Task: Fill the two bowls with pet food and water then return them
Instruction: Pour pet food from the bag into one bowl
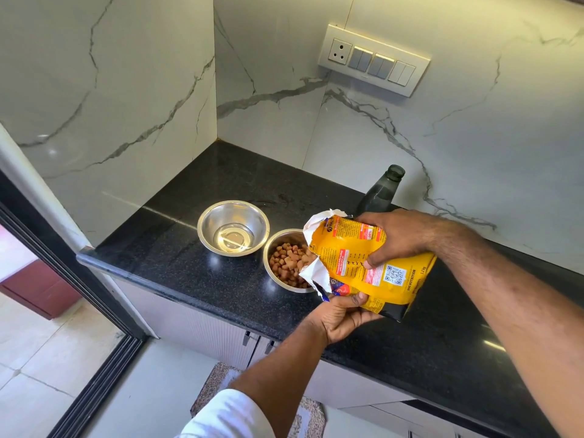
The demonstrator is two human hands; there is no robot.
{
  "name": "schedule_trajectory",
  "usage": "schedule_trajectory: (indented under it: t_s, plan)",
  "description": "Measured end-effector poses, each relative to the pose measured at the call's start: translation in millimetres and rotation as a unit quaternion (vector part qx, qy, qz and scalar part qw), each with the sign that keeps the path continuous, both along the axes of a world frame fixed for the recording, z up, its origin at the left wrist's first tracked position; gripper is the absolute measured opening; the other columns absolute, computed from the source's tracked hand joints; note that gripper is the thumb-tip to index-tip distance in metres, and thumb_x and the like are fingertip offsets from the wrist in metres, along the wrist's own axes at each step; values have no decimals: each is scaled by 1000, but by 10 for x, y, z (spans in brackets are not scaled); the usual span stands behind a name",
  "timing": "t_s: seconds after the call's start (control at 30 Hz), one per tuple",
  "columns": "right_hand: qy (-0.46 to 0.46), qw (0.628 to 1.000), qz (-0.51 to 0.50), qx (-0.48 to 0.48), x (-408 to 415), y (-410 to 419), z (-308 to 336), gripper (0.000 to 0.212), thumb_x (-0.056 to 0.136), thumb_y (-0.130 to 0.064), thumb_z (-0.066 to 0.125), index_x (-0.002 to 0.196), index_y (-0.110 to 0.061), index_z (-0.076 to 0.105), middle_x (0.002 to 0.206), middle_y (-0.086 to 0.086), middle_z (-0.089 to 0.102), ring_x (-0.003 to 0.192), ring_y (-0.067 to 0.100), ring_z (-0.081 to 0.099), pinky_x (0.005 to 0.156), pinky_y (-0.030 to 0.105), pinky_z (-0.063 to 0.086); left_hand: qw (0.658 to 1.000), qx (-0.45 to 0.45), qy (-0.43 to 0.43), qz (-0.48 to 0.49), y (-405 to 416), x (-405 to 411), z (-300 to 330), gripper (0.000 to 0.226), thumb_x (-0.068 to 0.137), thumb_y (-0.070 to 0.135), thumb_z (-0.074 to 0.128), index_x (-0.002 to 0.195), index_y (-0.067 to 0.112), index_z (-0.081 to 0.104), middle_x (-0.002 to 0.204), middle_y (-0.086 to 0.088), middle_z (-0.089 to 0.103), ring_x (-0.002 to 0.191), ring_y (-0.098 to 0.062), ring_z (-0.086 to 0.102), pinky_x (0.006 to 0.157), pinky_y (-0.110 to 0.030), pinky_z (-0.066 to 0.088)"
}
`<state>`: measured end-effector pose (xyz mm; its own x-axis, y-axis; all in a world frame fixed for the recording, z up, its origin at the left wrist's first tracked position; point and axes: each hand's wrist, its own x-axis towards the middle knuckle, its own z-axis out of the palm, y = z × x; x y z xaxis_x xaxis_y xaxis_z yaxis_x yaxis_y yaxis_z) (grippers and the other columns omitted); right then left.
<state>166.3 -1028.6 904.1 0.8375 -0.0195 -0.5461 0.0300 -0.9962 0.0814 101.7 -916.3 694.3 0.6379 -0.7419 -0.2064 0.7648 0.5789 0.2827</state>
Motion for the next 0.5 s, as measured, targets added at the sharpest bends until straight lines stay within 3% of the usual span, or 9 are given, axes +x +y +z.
schedule_trajectory:
  t_s: [0.1,0.3,0.4,0.5]
  plan:
    - [-3,1000,4,2,-22,-19,-1,100,74,-62,84,155,-42,29,138,-7,63,108,17,68,90,37,57,1000,-5,6,-7,4,-1,39,81,63,2,91,135,5,56,127,-20,71,114,-38,71,96,-60,54]
    - [0,1000,-4,14,-33,-51,-12,98,75,-60,84,155,-40,30,139,-7,63,108,17,68,91,37,57,1000,19,4,-14,7,14,14,47,91,-7,58,137,5,54,128,-20,69,123,-39,62,97,-59,52]
    - [-2,1000,-5,15,-37,-65,-8,99,75,-60,83,155,-40,30,139,-7,63,106,16,68,88,35,56,1000,22,1,-12,2,-3,42,54,83,-4,69,134,5,56,127,-20,70,117,-38,68,97,-60,52]
    - [-3,1000,-7,16,-47,-81,-5,98,75,-61,83,155,-40,31,139,-7,63,108,16,68,87,34,54,1000,24,-3,-10,-9,3,35,48,87,-4,66,133,6,57,125,-19,72,114,-37,71,97,-59,52]
